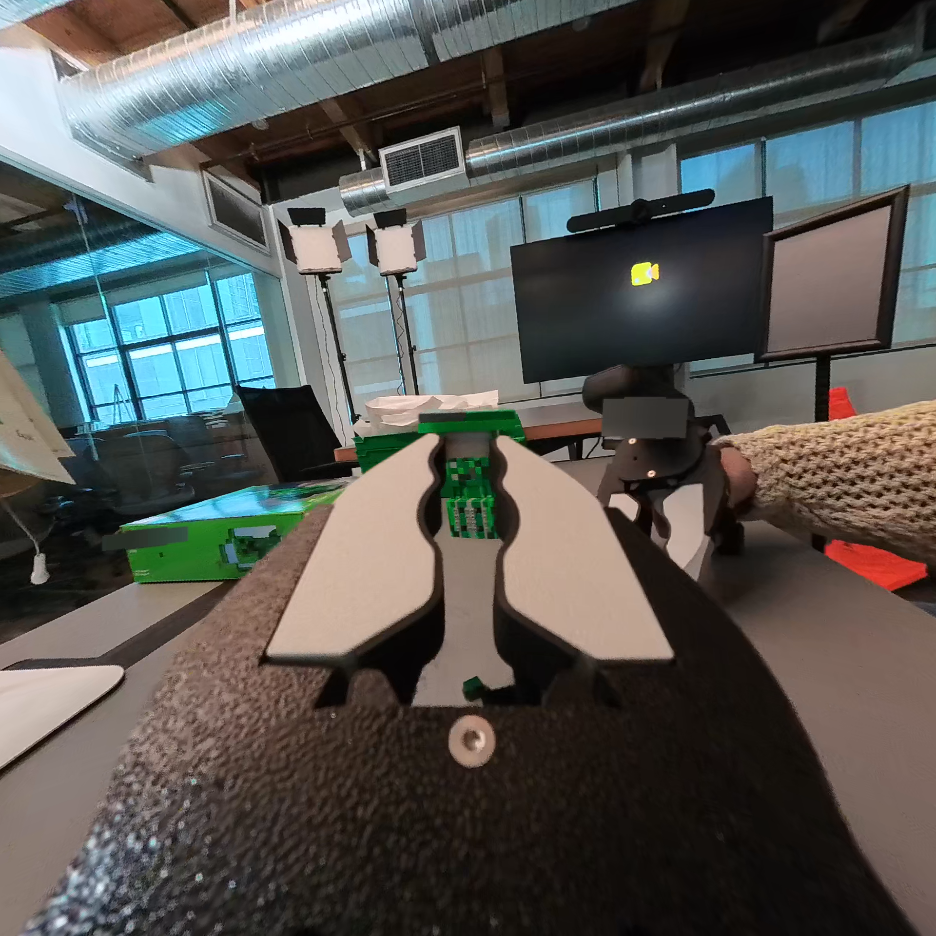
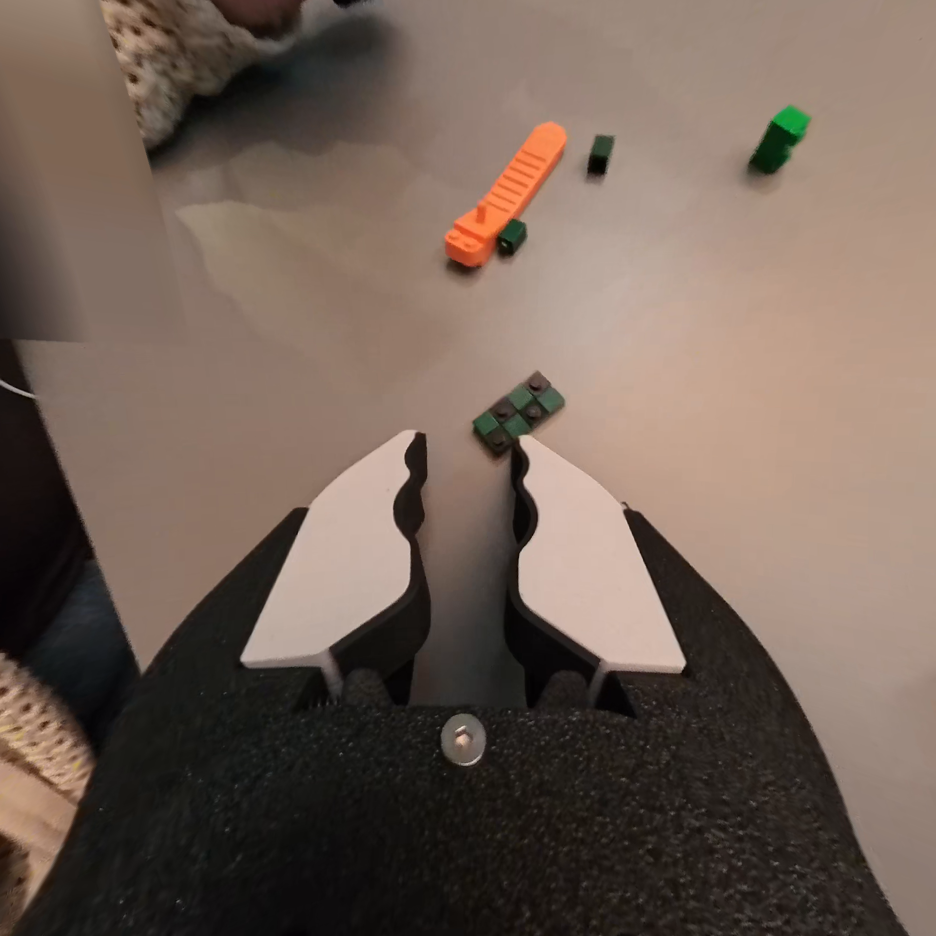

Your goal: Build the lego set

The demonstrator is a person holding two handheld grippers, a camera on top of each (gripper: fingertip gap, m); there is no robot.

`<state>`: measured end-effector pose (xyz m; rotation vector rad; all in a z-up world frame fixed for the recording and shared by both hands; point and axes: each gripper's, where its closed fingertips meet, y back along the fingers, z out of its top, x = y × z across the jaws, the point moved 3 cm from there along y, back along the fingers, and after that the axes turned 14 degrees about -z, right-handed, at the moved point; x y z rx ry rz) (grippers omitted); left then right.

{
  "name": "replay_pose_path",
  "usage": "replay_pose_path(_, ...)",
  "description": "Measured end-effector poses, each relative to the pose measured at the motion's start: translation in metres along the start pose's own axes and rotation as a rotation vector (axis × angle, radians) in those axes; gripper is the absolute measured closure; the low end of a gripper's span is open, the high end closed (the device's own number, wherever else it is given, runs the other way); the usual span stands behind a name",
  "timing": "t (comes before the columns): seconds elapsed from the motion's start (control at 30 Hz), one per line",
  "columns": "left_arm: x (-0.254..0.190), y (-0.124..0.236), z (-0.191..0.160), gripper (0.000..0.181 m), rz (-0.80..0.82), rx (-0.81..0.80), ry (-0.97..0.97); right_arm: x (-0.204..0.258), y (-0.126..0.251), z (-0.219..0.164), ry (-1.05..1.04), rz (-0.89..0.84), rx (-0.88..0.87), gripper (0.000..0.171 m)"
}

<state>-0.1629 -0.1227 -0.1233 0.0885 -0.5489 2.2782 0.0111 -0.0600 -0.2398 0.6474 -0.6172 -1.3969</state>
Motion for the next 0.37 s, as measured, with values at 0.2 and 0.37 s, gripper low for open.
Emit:
replay_pose_path(0.2,-0.006,-0.003,0.003,0.166,-0.076,-0.062,0.051,-0.004,-0.001,0.01,0.05,-0.061,-0.077,0.129)
replay_pose_path(0.37,-0.012,-0.004,0.01,0.166,-0.156,-0.146,0.11,-0.008,-0.011,0.004,0.182,-0.074,-0.06,0.124)
